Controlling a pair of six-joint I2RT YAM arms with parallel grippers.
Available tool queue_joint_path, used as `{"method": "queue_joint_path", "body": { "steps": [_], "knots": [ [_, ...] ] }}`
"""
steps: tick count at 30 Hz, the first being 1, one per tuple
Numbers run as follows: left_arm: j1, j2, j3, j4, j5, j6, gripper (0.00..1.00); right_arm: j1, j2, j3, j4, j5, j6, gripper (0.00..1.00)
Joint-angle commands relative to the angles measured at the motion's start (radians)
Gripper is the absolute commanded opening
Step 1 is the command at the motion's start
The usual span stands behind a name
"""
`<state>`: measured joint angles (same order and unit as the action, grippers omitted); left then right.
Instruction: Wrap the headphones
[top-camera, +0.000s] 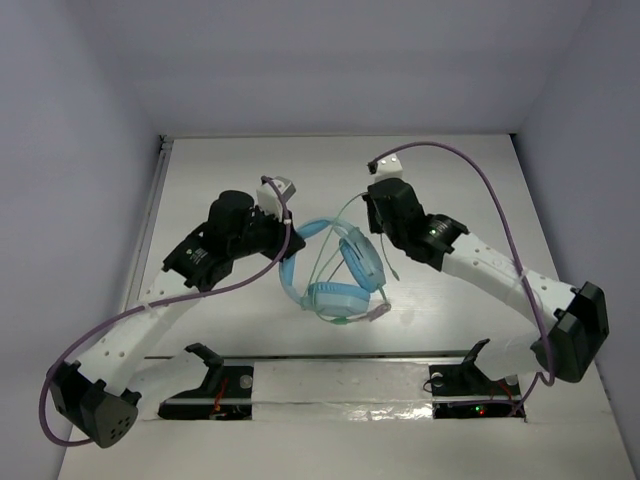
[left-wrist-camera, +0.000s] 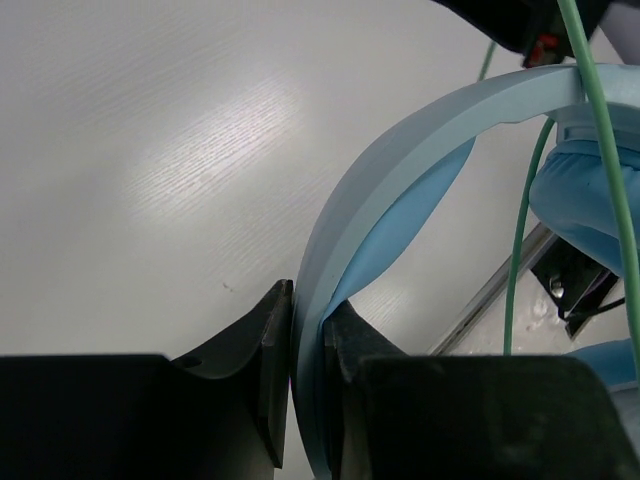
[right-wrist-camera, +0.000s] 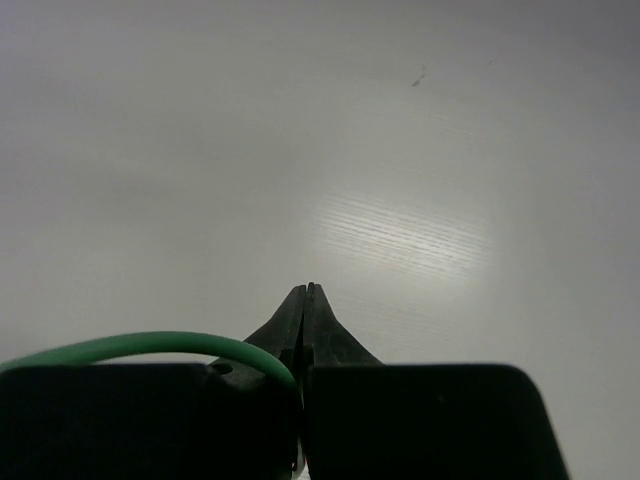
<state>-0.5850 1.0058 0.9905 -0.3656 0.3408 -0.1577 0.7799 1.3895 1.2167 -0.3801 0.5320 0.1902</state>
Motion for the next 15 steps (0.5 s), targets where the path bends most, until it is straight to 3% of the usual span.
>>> {"method": "queue_joint_path", "body": {
  "steps": [1, 9, 15],
  "knots": [
    [0.024, -0.027, 0.068, 0.114, 0.005, -0.077, 0.0, -0.005, -0.11, -0.045, 0.116, -0.1, 0.087, 0.0],
    [0.053, -0.039, 0.102, 0.215, -0.052, -0.154, 0.0, -0.005, -0.204, -0.216, 0.294, -0.317, 0.181, 0.13],
    [0.053, -0.041, 0.148, 0.252, -0.057, -0.207, 0.0, -0.005, -0.227, -0.411, 0.659, -0.544, 0.23, 0.15]
  ]
}}
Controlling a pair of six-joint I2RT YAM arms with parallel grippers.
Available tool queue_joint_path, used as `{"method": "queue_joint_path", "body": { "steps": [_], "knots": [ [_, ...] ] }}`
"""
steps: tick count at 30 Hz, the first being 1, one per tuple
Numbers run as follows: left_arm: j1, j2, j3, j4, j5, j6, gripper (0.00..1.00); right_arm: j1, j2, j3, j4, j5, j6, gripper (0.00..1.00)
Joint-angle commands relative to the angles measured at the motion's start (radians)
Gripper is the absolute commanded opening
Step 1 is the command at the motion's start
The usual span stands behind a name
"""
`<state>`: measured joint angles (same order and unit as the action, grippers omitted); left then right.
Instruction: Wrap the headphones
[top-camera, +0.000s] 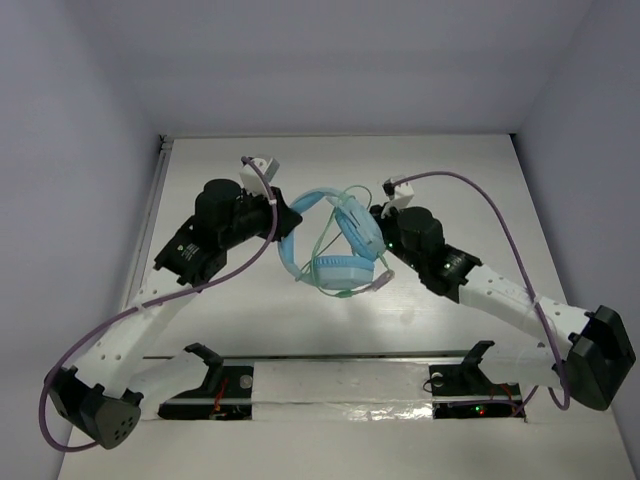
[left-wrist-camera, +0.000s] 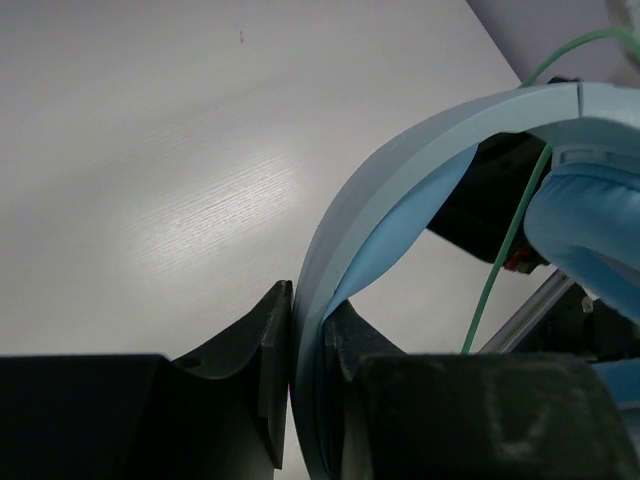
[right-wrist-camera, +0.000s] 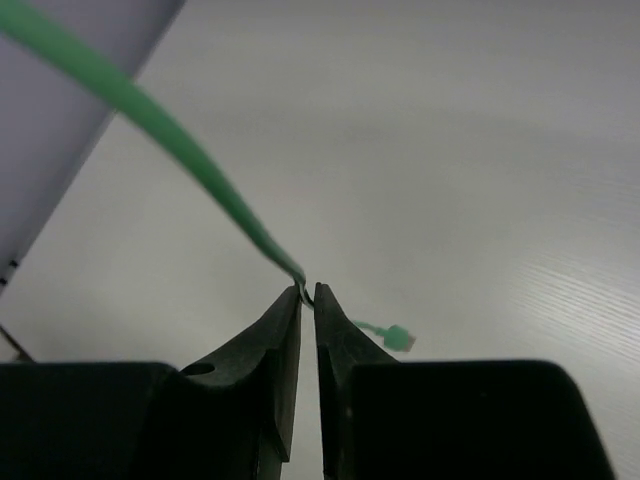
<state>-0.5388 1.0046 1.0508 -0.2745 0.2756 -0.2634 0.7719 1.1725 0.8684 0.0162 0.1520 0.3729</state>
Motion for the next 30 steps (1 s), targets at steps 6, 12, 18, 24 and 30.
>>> {"method": "queue_joint_path", "body": {
  "steps": [6, 12, 18, 24, 30],
  "knots": [
    [0.007, -0.041, 0.107, 0.202, 0.03, -0.157, 0.0, 0.003, 0.075, -0.134, 0.471, -0.258, 0.086, 0.2],
    [0.007, -0.043, 0.126, 0.193, 0.073, -0.165, 0.0, -0.006, 0.119, -0.147, 0.551, -0.22, 0.052, 0.2],
    [0.007, -0.077, 0.163, 0.109, -0.019, -0.109, 0.0, -0.091, 0.047, -0.181, 0.516, -0.25, 0.021, 0.32],
    [0.016, -0.067, 0.218, 0.112, 0.036, -0.14, 0.0, -0.102, 0.058, -0.187, 0.507, -0.318, 0.017, 0.45],
    [0.025, -0.024, 0.299, 0.035, -0.027, -0.117, 0.0, -0.102, -0.057, -0.224, 0.442, -0.39, 0.026, 0.51]
  ]
}}
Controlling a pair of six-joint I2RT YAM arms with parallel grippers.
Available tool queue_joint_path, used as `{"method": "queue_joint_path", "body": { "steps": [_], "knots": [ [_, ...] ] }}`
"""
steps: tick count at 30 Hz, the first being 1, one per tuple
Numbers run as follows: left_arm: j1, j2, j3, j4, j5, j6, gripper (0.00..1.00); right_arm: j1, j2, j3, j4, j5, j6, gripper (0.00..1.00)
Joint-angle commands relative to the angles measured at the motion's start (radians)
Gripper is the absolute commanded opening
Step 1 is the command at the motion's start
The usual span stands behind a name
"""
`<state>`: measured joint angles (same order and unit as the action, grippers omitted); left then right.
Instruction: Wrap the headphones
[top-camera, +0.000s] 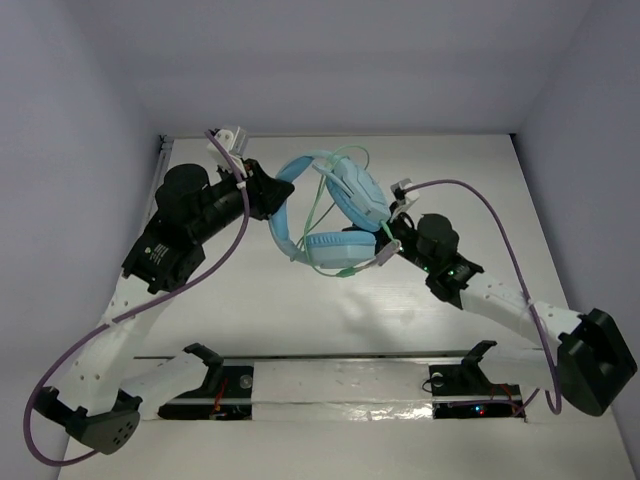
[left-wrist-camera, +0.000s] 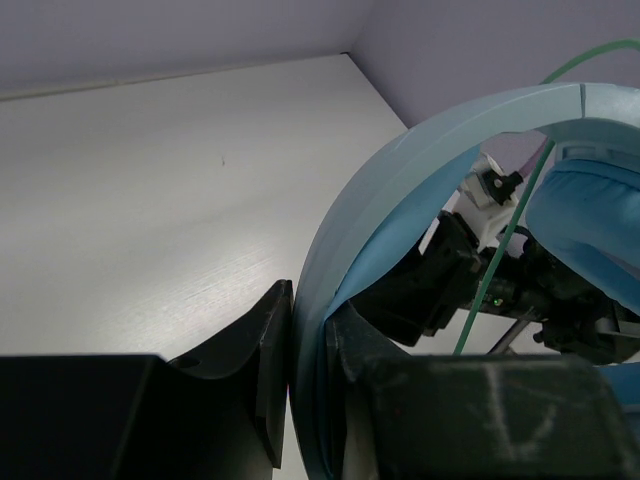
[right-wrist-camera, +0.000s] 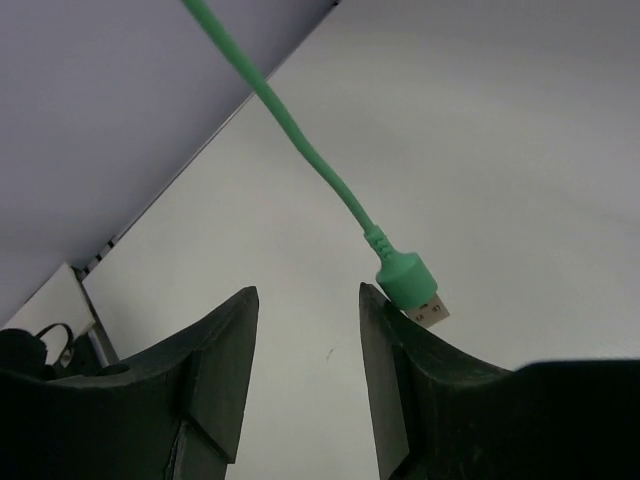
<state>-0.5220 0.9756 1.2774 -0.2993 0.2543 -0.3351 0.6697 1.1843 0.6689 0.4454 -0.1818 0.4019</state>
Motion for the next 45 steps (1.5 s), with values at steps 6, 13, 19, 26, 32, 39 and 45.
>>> {"method": "queue_joint_path", "body": {
  "steps": [6, 13, 19, 26, 32, 39, 45],
  "knots": [
    [0.008, 0.015, 0.12, 0.049, -0.016, -0.045, 0.0, 0.001, -0.17, -0.052, -0.083, 0.004, -0.008, 0.11],
    [0.008, 0.012, 0.12, 0.042, -0.024, -0.036, 0.0, 0.001, -0.4, -0.071, -0.188, 0.074, 0.008, 0.3],
    [0.008, 0.014, 0.105, 0.055, 0.0, -0.044, 0.0, 0.001, -0.243, 0.037, -0.154, 0.021, -0.052, 0.61],
    [0.008, 0.02, 0.1, 0.061, 0.013, -0.05, 0.0, 0.001, -0.085, 0.072, -0.011, -0.079, -0.068, 0.58],
    [0.008, 0.017, 0.088, 0.068, 0.022, -0.051, 0.0, 0.001, -0.009, 0.092, 0.03, 0.004, -0.078, 0.58],
    [0.008, 0.018, 0.062, 0.104, -0.038, -0.071, 0.0, 0.001, 0.048, 0.081, 0.093, -0.077, -0.026, 0.16],
    [0.008, 0.012, -0.078, 0.286, -0.194, -0.215, 0.0, 0.013, 0.038, -0.032, 0.194, -0.119, 0.144, 0.06]
  ]
}}
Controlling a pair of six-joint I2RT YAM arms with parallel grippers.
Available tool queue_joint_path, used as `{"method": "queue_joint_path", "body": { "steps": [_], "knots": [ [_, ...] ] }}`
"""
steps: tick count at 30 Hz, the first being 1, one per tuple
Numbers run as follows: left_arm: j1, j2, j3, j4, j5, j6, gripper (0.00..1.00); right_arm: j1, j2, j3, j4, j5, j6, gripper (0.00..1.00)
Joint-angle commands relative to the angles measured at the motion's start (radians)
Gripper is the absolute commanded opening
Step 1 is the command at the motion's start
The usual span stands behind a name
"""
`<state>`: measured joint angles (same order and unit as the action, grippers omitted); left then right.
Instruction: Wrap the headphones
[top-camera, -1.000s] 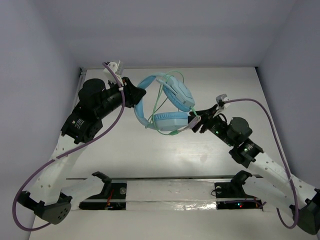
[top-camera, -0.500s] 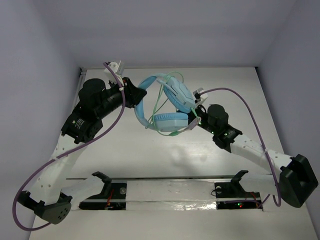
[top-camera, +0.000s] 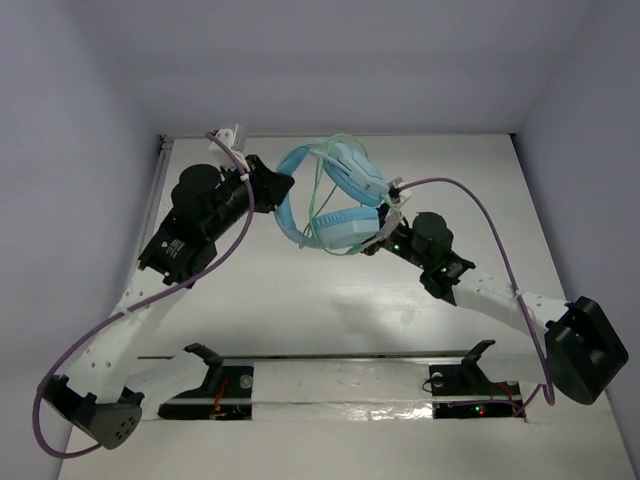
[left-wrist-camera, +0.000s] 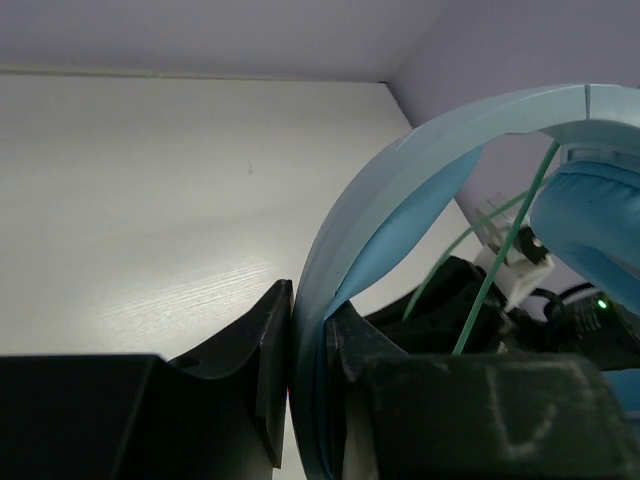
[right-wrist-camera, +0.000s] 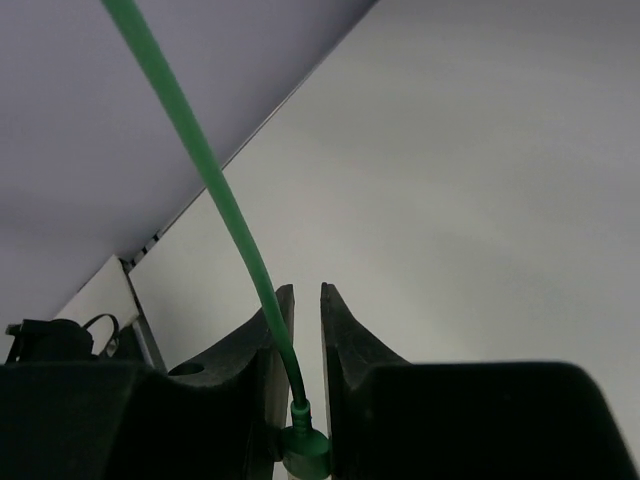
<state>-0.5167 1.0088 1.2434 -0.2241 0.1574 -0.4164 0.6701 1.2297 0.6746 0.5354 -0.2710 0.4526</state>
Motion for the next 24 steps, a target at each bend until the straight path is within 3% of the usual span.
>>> {"method": "queue_joint_path", "body": {
  "steps": [1, 10, 20, 24],
  "knots": [
    [0.003, -0.022, -0.102, 0.239, -0.17, -0.153, 0.0, 0.013, -0.001, -0.041, 0.106, -0.024, 0.109, 0.07],
    [0.003, 0.097, -0.326, 0.503, -0.433, -0.282, 0.0, 0.098, 0.145, -0.063, 0.158, 0.088, 0.251, 0.1],
    [0.003, 0.263, -0.44, 0.678, -0.541, -0.421, 0.0, 0.132, 0.384, -0.145, 0.364, 0.22, 0.546, 0.15],
    [0.012, 0.362, -0.455, 0.709, -0.539, -0.443, 0.0, 0.132, 0.468, -0.138, 0.413, 0.234, 0.609, 0.22]
  ]
}}
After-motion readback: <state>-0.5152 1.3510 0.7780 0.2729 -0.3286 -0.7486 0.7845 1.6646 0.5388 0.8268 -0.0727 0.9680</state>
